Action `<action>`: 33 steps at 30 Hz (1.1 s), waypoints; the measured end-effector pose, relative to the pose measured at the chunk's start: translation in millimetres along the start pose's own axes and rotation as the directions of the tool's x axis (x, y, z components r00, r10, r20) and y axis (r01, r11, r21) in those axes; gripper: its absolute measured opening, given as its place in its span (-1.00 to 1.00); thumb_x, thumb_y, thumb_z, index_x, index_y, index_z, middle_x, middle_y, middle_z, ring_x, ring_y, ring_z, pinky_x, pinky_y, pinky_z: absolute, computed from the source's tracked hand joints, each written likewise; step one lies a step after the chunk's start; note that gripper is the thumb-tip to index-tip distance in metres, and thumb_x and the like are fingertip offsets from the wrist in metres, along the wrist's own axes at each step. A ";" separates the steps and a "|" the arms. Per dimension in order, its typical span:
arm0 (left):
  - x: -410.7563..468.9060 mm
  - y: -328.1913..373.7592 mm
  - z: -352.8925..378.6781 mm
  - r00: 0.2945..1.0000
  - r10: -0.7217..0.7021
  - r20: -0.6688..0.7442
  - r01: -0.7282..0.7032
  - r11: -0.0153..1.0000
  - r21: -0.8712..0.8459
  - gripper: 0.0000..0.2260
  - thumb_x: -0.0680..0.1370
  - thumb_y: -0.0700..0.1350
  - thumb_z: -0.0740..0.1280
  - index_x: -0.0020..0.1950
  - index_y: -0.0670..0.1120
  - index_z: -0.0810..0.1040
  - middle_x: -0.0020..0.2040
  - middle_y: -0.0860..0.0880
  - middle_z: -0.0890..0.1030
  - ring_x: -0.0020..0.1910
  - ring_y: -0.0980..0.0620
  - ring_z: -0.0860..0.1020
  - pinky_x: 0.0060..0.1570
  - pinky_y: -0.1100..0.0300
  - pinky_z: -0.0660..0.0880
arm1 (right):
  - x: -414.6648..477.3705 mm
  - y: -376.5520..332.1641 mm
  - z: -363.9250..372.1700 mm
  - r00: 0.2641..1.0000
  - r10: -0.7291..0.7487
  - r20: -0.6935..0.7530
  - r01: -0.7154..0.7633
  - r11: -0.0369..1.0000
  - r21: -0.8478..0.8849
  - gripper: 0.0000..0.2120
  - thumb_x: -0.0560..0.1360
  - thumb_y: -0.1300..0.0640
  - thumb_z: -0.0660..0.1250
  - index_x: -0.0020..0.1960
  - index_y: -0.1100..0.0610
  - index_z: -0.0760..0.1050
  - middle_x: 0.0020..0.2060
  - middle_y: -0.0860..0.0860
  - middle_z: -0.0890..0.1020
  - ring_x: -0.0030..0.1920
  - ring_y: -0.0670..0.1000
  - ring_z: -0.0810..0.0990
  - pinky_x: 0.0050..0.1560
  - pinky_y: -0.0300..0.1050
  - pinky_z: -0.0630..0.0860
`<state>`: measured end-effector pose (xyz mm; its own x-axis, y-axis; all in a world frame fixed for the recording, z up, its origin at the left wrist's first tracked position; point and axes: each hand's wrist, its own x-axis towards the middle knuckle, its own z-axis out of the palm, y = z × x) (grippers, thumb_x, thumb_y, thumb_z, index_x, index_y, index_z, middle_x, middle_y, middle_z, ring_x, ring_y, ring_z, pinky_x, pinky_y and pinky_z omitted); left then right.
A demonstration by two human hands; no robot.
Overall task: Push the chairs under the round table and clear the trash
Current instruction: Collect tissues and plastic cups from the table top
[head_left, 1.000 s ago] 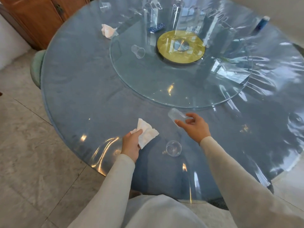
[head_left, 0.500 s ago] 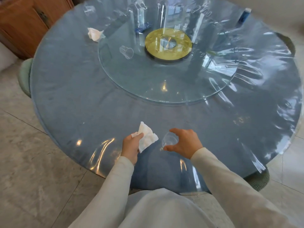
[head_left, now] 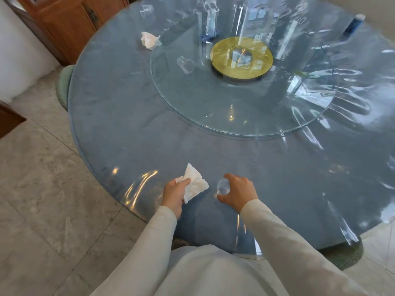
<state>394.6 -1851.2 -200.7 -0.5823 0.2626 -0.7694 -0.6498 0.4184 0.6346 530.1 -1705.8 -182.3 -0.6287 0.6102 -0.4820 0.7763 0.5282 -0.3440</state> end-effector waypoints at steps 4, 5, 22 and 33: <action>-4.3 1.1 -23.3 0.997 0.001 -0.075 -0.004 0.999 -0.043 -0.57 0.40 0.11 0.47 0.21 -0.02 0.60 0.15 -0.08 0.67 0.14 -0.13 0.63 0.25 -0.15 0.56 | 12.2 -17.1 -9.0 0.996 -0.094 0.007 0.094 0.995 0.024 -0.35 0.36 -0.14 0.48 0.40 0.02 0.45 0.23 0.04 0.62 0.21 0.21 0.58 0.19 0.00 0.50; -6.5 3.5 -30.1 0.995 0.006 -0.100 -0.012 0.998 -0.061 -0.62 0.44 0.07 0.48 0.21 -0.03 0.61 0.14 -0.09 0.68 0.14 -0.12 0.64 0.24 -0.12 0.57 | 16.0 -24.5 -11.8 0.993 -0.119 0.008 0.119 0.992 0.042 -0.33 0.35 -0.15 0.49 0.40 0.02 0.45 0.24 0.04 0.62 0.22 0.20 0.57 0.20 0.00 0.49; 55.8 39.4 -239.5 0.976 -0.033 -0.213 -0.048 0.930 -0.364 -0.64 0.50 -0.07 0.50 0.26 -0.14 0.61 0.19 -0.12 0.67 0.15 -0.15 0.65 0.13 -0.02 0.62 | 79.9 -268.5 34.1 0.975 -0.224 0.003 0.223 0.971 0.088 -0.30 0.37 -0.16 0.53 0.41 0.06 0.45 0.28 0.05 0.60 0.30 0.17 0.53 0.27 -0.03 0.40; 102.1 136.4 -425.6 0.987 0.146 -0.075 -0.133 0.979 0.156 -0.78 0.60 -0.14 0.40 0.23 -0.10 0.55 0.13 -0.08 0.62 0.06 -0.05 0.58 -0.02 0.20 0.48 | 98.2 -415.9 80.4 0.993 -0.115 -0.032 0.118 0.986 0.117 -0.27 0.40 -0.19 0.50 0.47 0.07 0.40 0.34 0.04 0.58 0.34 0.18 0.50 0.34 -0.02 0.37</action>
<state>38.6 -2137.4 -161.6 -0.7056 0.2549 -0.6611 -0.4827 0.5102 0.7119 149.0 -1913.0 -151.4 -0.7147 0.5639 -0.4137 0.6969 0.5238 -0.4899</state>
